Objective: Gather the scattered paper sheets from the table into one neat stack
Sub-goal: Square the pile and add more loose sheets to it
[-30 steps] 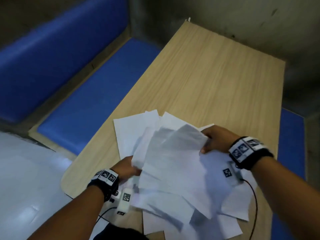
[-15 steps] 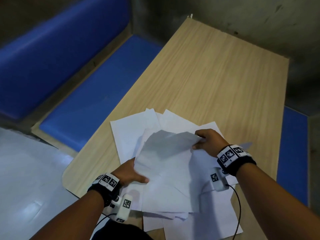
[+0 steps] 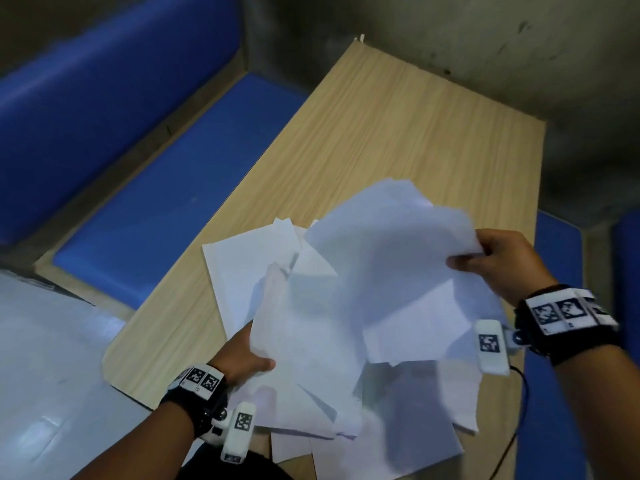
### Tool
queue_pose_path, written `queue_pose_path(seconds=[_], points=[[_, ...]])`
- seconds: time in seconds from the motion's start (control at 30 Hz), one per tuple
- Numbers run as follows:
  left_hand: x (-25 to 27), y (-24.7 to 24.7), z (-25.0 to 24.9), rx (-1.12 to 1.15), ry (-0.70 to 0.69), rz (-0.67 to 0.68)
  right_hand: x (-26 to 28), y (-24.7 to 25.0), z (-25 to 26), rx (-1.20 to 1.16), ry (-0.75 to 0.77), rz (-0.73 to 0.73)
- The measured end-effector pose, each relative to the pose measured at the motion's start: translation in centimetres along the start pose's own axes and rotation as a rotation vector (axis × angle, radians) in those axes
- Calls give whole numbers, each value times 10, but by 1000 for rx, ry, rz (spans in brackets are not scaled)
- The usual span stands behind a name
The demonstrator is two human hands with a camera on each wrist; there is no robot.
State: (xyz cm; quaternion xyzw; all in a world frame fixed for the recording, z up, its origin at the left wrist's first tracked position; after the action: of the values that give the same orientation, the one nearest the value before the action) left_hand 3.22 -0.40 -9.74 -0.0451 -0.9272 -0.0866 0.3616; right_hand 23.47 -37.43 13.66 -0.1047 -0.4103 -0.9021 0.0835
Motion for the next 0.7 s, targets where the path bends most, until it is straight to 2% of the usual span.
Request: queue_pose_path(seconds=[0.17, 0.23, 0.3, 0.37, 0.47, 0.5, 0.57, 0.63, 0.7], points=[[1, 0, 3, -41, 27, -14, 43, 36, 18, -454, 49, -56], [0, -3, 3, -56, 23, -6, 56, 29, 10, -592, 20, -124], [1, -2, 3, -53, 31, -19, 67, -2, -4, -669, -31, -144], [-4, -2, 11, -31, 40, -15, 78, -54, -23, -652, -102, -115], [-4, -5, 14, -27, 61, 76, 93, -145, -68, -524, -250, -43], [1, -8, 9, 43, 53, 117, 97, -173, -82, -437, -299, -14], [11, -13, 3, 296, 151, 172, 105, -218, -100, -288, -378, 69], [16, -16, -1, 498, 242, 164, 111, -248, -102, -230, -372, 121], [14, -14, -5, 548, 268, 112, 113, -261, -93, -192, -310, 174]])
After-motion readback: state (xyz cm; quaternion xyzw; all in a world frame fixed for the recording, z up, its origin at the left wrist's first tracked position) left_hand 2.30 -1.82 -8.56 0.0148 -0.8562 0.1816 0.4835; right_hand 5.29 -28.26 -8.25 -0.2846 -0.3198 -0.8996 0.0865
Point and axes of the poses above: each hand's wrist, its own x-axis away from the middle knuckle, its own y-axis out of the back of the hand, z = x × y, the point moved 7 cm from there along -x, towards the middle knuckle, and after that the axes turned 2 degrees about x, right-handed, at the moved point
